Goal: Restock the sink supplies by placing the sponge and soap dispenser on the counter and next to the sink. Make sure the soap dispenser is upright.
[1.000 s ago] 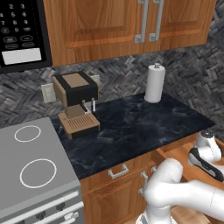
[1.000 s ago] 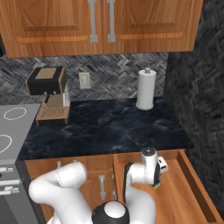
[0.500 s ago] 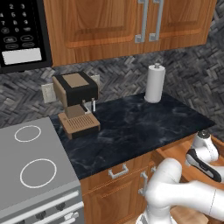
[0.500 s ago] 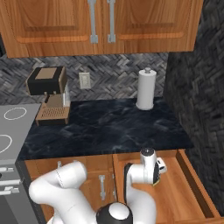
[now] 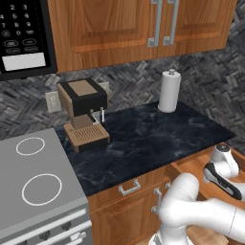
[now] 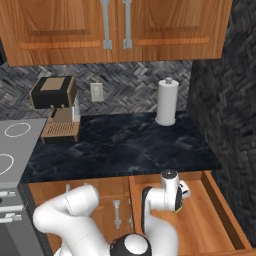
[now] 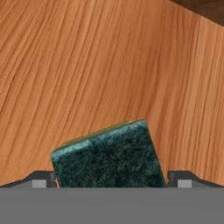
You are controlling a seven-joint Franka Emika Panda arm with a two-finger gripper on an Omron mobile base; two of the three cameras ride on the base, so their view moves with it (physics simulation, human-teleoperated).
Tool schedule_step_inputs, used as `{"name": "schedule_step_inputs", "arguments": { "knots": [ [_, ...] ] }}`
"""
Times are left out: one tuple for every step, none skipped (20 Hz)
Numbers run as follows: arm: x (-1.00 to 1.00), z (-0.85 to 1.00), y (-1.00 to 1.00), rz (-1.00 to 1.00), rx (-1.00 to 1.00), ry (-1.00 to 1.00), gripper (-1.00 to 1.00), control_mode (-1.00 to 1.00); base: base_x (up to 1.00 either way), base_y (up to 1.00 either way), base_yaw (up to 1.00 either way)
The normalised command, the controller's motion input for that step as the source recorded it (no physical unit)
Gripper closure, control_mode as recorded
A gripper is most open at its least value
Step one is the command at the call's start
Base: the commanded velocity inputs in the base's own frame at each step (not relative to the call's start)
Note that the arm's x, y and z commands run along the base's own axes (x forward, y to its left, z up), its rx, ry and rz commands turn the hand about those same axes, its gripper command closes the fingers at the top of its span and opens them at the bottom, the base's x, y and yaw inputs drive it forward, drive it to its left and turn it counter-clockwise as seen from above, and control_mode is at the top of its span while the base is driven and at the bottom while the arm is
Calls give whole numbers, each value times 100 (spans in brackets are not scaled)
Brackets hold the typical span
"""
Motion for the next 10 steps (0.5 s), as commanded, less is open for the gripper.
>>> {"name": "schedule_step_inputs", "arguments": {
  "knots": [
    [0,-28,0,9,0,5,-100,-100,0,0,0],
    [0,-30,0,9,0,6,-100,-100,0,0,0],
    [0,-39,0,9,-1,7,-100,-100,0,0,0],
    [-2,-46,0,9,-1,9,-100,-100,0,0,0],
    [-18,-51,0,9,0,10,100,-100,0,0,0],
    [-30,-54,0,9,0,8,100,-100,0,0,0],
    [-26,-42,0,9,0,6,100,-100,0,0,0],
    [-29,-22,0,8,0,0,100,-100,0,0,0],
    [-29,-17,-4,8,0,0,100,-100,0,0,0],
    [-28,-6,-8,7,0,0,100,-100,0,0,0]
  ]
}}
